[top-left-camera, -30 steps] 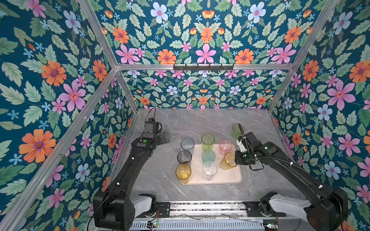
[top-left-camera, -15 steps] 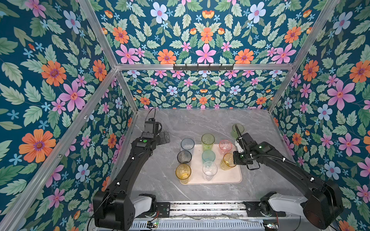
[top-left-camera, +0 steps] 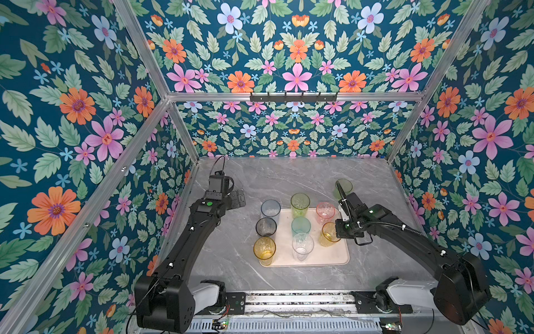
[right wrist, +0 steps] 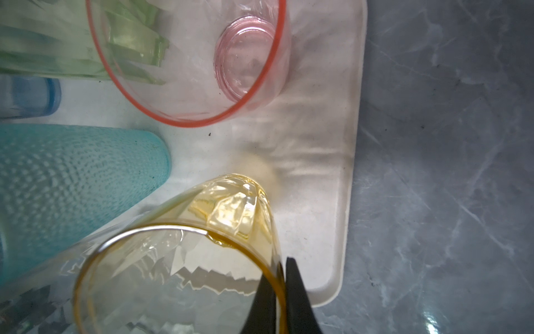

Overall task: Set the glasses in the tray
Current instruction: 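Lower the amber-yellow glass onto the tray beside the pink glass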

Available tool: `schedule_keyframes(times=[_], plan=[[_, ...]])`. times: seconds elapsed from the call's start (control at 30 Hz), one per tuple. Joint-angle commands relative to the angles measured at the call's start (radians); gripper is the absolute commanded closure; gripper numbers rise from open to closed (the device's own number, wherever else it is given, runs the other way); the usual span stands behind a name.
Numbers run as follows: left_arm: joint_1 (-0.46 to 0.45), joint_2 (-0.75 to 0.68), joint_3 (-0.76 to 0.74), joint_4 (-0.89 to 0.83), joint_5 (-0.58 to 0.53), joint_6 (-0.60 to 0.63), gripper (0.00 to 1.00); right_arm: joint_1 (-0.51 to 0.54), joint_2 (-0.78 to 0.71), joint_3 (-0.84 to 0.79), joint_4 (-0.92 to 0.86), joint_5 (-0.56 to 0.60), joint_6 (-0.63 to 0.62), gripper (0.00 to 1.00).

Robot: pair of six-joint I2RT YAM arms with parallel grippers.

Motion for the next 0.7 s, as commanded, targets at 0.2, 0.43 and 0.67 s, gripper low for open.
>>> schedule_keyframes(times=[0.2, 0.43, 0.67], plan=[[0.001, 0.002, 0.004, 0.002, 0.0, -0.004, 0.01, 0.001, 0.033, 0.017, 0.005, 0.066, -0.02, 1.0], [0.001, 0.002, 0.002, 0.001, 0.0, -0.004, 0.01, 0.001, 0.061, 0.038, 0.003, 0.078, -0.028, 1.0], [0.001, 0.002, 0.002, 0.002, -0.002, -0.006, 0.01, 0.001, 0.078, 0.051, 0.008, 0.089, -0.038, 1.0]])
